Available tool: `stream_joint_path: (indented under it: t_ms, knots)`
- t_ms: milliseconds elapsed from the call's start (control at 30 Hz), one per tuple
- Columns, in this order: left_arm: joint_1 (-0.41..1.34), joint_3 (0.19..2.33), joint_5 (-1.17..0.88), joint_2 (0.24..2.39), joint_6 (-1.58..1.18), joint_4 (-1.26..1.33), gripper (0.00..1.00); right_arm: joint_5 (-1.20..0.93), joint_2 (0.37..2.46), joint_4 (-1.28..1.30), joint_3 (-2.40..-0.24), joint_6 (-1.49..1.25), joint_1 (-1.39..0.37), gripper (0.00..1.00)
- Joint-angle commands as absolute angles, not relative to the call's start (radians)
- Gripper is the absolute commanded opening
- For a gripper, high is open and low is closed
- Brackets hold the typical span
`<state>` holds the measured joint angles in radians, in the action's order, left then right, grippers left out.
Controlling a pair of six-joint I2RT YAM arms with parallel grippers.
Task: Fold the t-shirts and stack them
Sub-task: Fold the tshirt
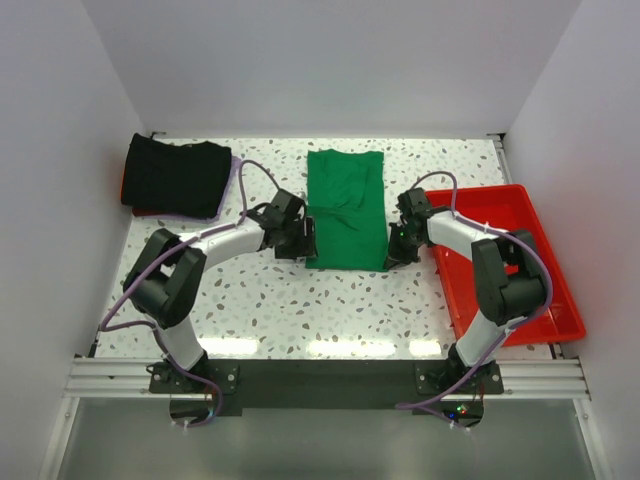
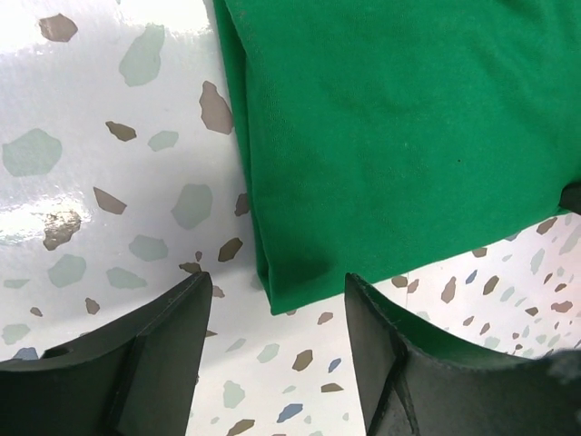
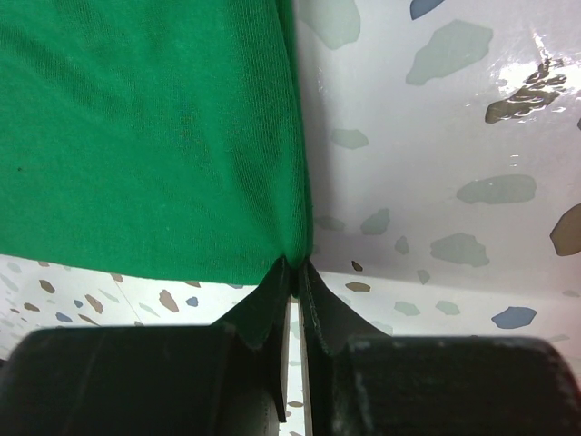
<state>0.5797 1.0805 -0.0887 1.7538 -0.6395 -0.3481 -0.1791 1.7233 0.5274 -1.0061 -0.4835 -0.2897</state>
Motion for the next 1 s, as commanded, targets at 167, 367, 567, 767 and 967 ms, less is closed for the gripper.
stream_joint_path:
  t_ms: [167,367,567,767,967]
  knots:
    - [0.598,1.072,-0.066,1.781,-0.672,-0.34,0.53,-0.167,1.735,0.534,-1.0,-0.477,-0.296,0.06]
    - [0.598,1.065,-0.061,1.796,-0.677,-0.345,0.51,-0.166,1.729,0.537,-0.999,-0.477,-0.296,0.06]
    - [0.604,1.068,-0.06,1.818,-0.676,-0.336,0.49,-0.166,1.724,0.537,-0.997,-0.479,-0.296,0.06]
    - [0.617,1.069,-0.055,1.839,-0.675,-0.342,0.41,-0.164,1.717,0.537,-0.996,-0.479,-0.298,0.05]
    - [0.627,1.062,-0.061,1.859,-0.675,-0.353,0.36,-0.164,1.712,0.538,-1.003,-0.48,-0.296,0.04]
